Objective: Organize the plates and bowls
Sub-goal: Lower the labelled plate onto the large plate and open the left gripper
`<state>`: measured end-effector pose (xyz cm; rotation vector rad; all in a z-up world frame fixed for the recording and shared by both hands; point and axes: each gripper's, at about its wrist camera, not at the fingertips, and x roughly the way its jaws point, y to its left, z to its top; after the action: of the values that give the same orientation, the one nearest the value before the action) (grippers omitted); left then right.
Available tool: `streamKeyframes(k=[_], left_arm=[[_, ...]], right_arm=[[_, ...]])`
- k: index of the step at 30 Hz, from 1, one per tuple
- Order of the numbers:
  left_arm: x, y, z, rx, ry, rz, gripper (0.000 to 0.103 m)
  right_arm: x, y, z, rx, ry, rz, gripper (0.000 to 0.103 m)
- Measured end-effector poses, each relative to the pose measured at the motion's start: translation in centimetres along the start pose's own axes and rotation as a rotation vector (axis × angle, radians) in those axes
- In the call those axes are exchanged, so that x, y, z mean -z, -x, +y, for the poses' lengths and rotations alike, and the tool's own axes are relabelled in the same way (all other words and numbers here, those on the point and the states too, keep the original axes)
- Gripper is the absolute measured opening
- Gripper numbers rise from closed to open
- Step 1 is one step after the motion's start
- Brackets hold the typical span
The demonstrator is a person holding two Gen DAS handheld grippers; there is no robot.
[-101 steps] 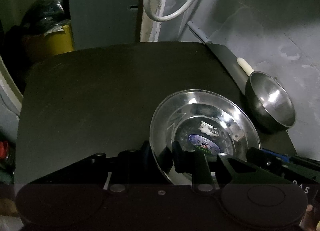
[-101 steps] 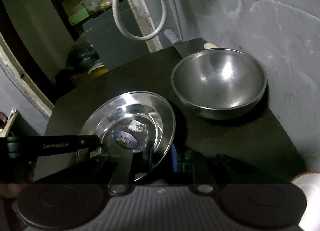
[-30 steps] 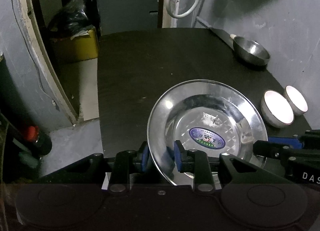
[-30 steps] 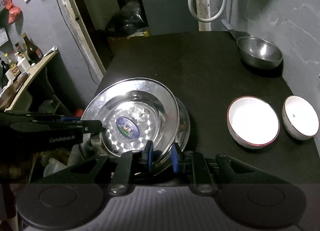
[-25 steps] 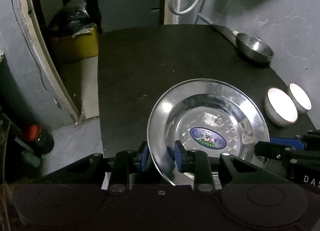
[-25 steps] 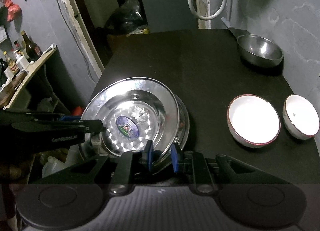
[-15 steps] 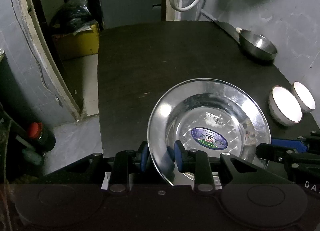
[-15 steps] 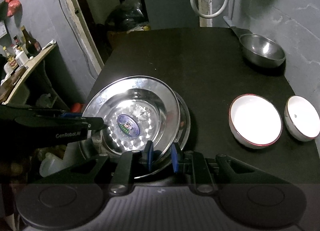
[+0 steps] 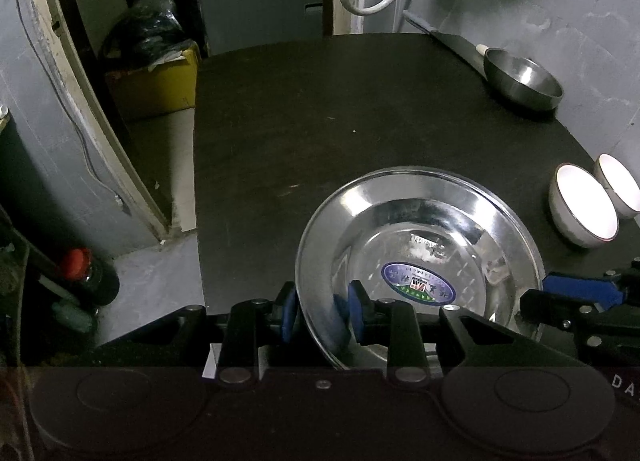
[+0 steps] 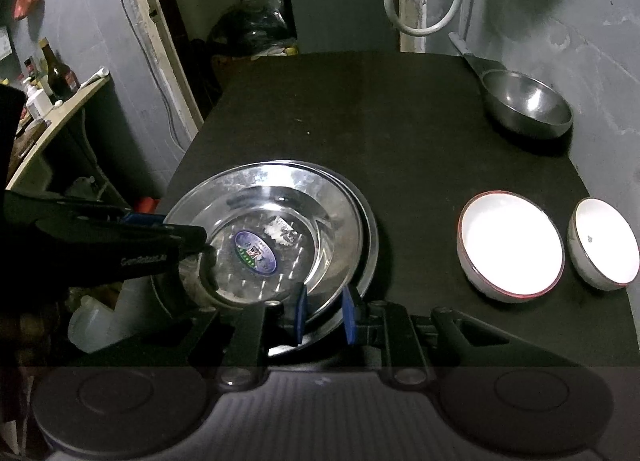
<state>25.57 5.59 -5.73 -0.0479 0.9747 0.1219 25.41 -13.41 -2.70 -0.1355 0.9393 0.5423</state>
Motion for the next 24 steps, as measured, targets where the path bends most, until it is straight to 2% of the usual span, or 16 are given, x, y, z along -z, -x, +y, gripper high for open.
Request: streamKeyframes(k=[10, 12, 14, 16, 21, 24], left_arm=[[0.3, 0.1, 0.3, 0.018, -0.005, 0.002, 0.031], [0.4, 0.2, 0.3, 0.019, -0.005, 0.004, 0.036], [0.4, 0.5, 0.5, 0.018, -0.001, -0.002, 0.051], [0.4, 0.8, 0.7, 0.009, 0.008, -0.013, 0.06], [0.4, 1.7, 1.1, -0.012, 0.027, -0.033, 0.069], [0.3, 2.3, 1.2, -0.02, 0.039, -0.054, 0.076]], right_arm=[[0.2, 0.0, 1.0, -0.01, 0.035, -0.007, 0.021], [0.3, 0.1, 0.8, -0.007, 0.03, -0.011, 0.022], [0.3, 0.2, 0.7, -0.005, 0.026, -0.016, 0.024], [0.4, 0.5, 0.5, -0.004, 0.023, -0.027, 0.027], [0.7, 1.1, -0.1, 0.0, 0.008, -0.054, 0.03], [0.9, 1.4, -0.5, 0.0, -0.002, -0.063, 0.037]])
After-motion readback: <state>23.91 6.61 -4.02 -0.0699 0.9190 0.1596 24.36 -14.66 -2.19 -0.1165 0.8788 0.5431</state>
